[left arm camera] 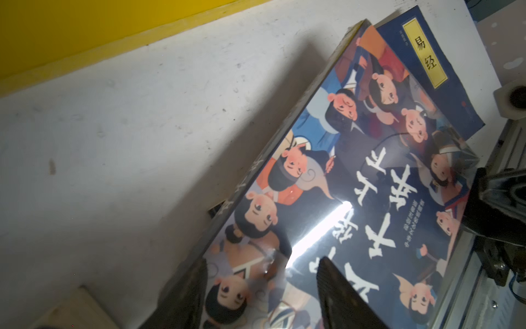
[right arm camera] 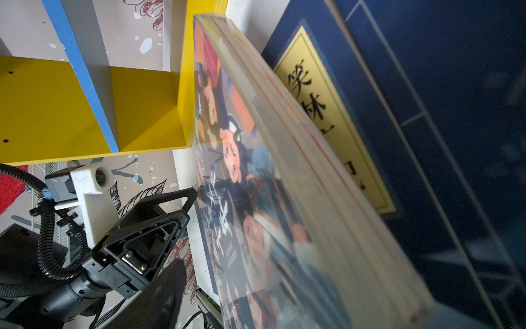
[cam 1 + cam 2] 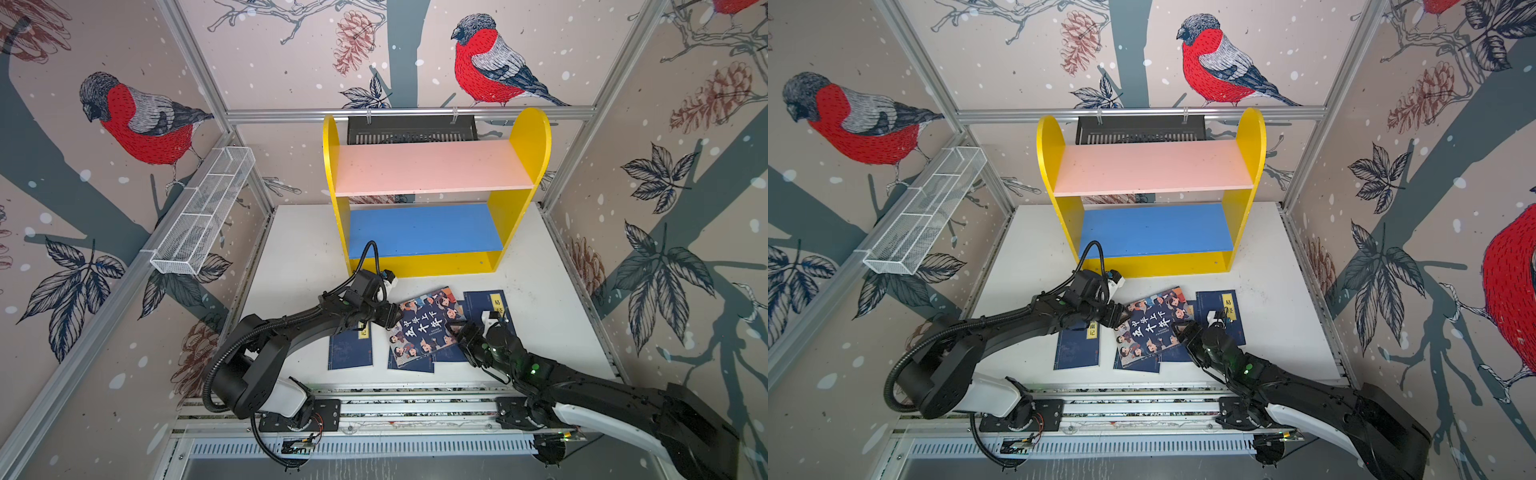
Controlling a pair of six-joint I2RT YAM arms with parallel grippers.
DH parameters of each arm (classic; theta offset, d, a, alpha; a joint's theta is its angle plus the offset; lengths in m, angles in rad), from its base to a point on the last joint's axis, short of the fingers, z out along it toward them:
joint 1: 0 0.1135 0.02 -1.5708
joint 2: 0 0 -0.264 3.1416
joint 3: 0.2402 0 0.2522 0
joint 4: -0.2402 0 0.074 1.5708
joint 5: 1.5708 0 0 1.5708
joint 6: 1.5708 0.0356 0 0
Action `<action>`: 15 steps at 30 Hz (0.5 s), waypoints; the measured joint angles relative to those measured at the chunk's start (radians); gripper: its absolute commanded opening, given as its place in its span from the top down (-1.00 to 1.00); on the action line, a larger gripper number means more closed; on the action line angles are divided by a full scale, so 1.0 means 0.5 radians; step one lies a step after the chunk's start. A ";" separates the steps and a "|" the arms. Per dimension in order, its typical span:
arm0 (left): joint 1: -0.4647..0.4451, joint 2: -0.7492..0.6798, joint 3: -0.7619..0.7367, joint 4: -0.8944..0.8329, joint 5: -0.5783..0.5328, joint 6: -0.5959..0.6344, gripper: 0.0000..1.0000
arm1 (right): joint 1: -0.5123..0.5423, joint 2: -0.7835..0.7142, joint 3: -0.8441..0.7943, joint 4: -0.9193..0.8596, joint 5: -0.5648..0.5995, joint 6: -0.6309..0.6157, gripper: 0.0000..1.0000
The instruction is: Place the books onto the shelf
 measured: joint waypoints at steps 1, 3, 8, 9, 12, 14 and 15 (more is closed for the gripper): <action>-0.007 0.010 0.002 0.018 0.021 -0.001 -0.24 | 0.000 0.028 0.011 0.012 -0.005 -0.005 -0.70; -0.025 0.028 0.005 0.050 0.075 -0.003 -0.24 | 0.000 0.085 0.034 0.031 -0.021 -0.012 -0.69; -0.053 0.066 0.013 0.103 0.176 -0.004 -0.23 | -0.003 0.212 0.067 0.122 -0.050 -0.040 -0.68; -0.053 0.074 0.014 0.114 0.199 -0.005 -0.23 | -0.003 0.230 0.068 0.143 -0.051 -0.041 -0.66; -0.055 0.099 0.014 0.152 0.253 -0.006 -0.23 | -0.004 0.298 0.078 0.207 -0.063 -0.051 -0.58; -0.055 0.116 0.014 0.179 0.298 -0.009 -0.23 | -0.004 0.343 0.085 0.238 -0.069 -0.058 -0.50; -0.055 0.124 0.014 0.190 0.314 -0.017 -0.23 | -0.004 0.362 0.088 0.252 -0.072 -0.066 -0.44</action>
